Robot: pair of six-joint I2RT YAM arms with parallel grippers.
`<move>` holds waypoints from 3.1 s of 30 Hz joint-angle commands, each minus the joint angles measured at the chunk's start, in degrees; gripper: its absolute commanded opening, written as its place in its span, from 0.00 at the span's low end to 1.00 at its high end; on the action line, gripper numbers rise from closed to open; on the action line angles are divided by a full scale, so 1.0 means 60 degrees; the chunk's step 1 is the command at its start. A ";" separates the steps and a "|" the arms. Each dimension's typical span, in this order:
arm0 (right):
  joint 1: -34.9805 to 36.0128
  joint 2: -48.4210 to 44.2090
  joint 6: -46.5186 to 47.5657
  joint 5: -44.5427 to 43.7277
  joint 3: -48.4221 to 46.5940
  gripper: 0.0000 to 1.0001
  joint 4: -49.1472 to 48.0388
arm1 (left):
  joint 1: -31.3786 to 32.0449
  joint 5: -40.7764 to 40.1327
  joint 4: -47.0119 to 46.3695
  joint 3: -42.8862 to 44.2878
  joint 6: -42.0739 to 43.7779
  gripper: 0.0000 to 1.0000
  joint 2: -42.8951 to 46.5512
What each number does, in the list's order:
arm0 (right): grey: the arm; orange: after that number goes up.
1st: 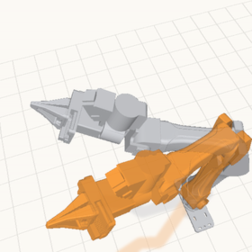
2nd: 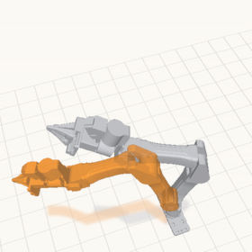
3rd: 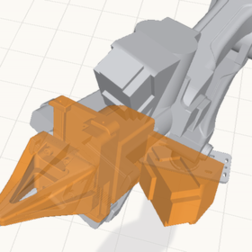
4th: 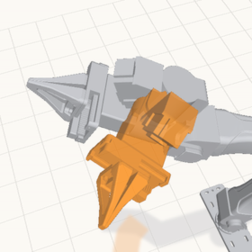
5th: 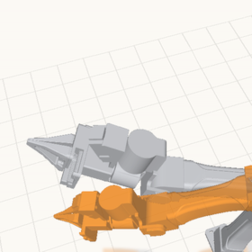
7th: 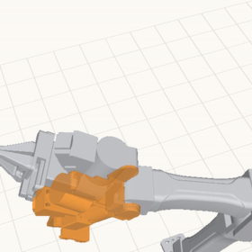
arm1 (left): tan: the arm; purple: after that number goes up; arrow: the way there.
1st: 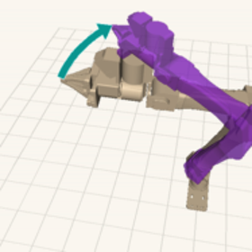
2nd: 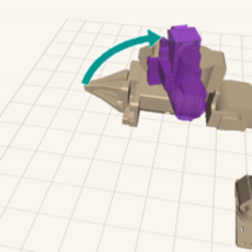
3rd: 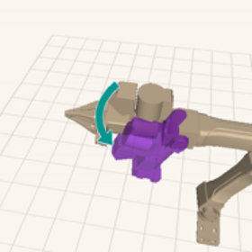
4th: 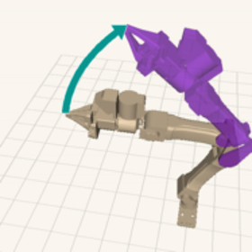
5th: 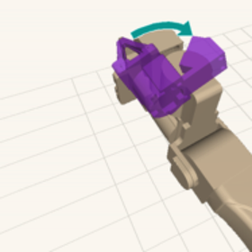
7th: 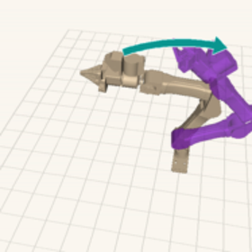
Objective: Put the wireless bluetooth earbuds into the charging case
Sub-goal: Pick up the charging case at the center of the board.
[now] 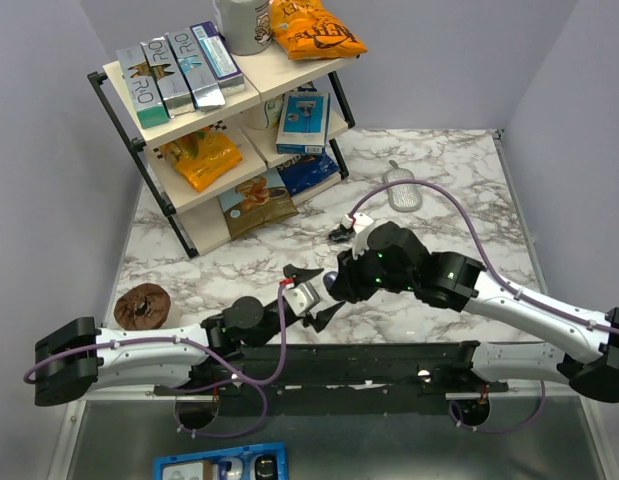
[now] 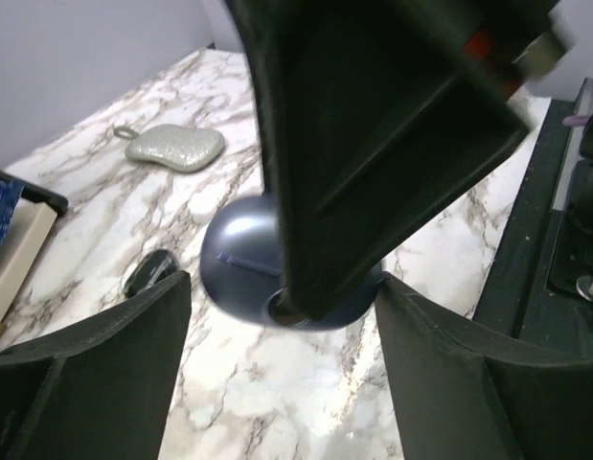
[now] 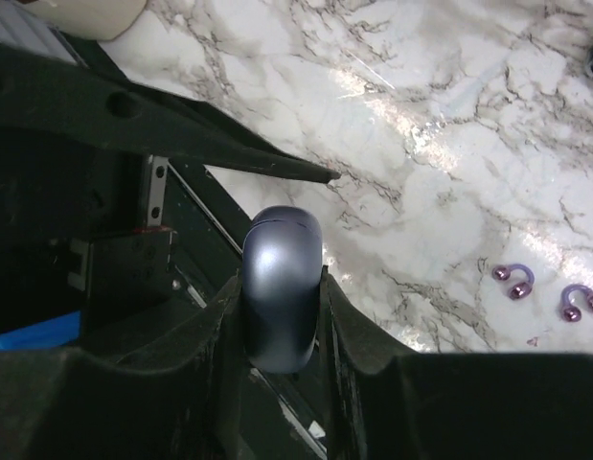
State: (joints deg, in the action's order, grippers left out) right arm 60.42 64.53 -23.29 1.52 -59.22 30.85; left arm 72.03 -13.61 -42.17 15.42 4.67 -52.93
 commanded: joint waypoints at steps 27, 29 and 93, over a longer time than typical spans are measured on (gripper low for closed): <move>-0.1047 0.0421 0.1142 0.3349 -0.0779 0.01 0.1143 | 0.0153 0.0905 0.1976 0.0374 0.0453 0.99 0.0853; -0.1047 0.0553 0.1113 0.3525 -0.0765 0.01 0.1099 | 0.0197 0.0949 0.1829 0.0360 0.0467 0.99 0.0765; -0.1208 -0.0121 -0.0191 0.3335 0.0495 0.01 -0.0528 | 0.0315 0.0803 0.0642 0.0374 -0.0221 0.37 0.0179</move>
State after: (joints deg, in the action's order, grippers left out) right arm 53.39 64.82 -23.97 21.32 -56.93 28.47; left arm 73.63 -10.37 -37.19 17.19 3.42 -51.66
